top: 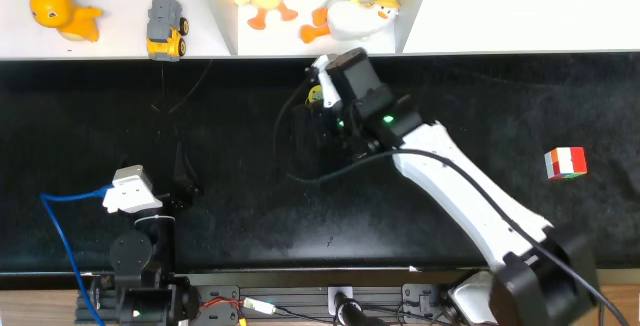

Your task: Store Toys

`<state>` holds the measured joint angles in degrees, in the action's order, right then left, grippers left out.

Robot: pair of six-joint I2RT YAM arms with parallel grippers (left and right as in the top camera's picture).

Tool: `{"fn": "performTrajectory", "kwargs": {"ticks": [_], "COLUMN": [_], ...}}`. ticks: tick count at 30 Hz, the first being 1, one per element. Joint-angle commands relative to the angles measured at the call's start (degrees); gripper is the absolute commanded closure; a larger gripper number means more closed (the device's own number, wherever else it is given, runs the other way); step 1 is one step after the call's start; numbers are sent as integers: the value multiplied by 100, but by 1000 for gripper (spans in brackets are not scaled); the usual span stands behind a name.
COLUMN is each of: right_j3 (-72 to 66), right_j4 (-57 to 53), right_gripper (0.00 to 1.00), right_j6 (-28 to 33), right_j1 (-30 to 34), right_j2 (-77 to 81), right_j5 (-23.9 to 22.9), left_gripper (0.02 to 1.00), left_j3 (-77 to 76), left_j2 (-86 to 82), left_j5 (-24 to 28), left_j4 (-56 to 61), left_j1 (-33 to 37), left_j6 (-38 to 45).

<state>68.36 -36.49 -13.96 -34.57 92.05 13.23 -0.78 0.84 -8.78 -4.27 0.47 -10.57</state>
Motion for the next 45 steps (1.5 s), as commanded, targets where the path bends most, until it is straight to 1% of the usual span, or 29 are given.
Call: {"fn": "performTrajectory", "kwargs": {"ticks": [1,4,7,10,12,23,26,28,30,36,38,44,45], "right_j3": [87,87,87,87,85,92,92,92,92,92,92,92,92], "right_j4": [13,-22,-133,-142,-120,354,415,413,409,350,317,201,188], "right_gripper": [3,3,3,1,1,66,110,167,185,301,349,544,564], "right_j6": [-184,-286,-435,-437,-525,-732,-730,-730,-730,-730,-728,-728,-730], "right_j1": [-203,-227,-225,-216,-216,-216,-214,-214,-216,-216,-216,-214,-216], "right_j2": [251,442,627,813,935,1421,1475,1528,1602,1735,1757,1871,1902], "right_j5": [-614,-772,-1029,-1075,-1187,-1200,-1202,-1202,-1200,-1200,-1207,-1250,-1248], "left_gripper": [20,20,20,23,20,20,20,20,20,20,20,23,20], "left_j3": [28,28,28,28,28,28,28,28,28,28,28,28,28], "left_j2": [-70,-70,-70,-70,-70,-70,-70,-70,-70,-70,-70,-70,-70], "left_j5": [55,55,55,55,55,55,55,55,55,55,55,55,55], "left_j4": [13,13,11,13,13,13,13,13,11,13,13,13,13], "left_j1": [11,11,11,11,11,11,11,11,11,11,11,11,11], "left_j6": [-20,-17,-20,-17,-20,-17,-17,-17,-17,-20,-17,-17,-17]}}
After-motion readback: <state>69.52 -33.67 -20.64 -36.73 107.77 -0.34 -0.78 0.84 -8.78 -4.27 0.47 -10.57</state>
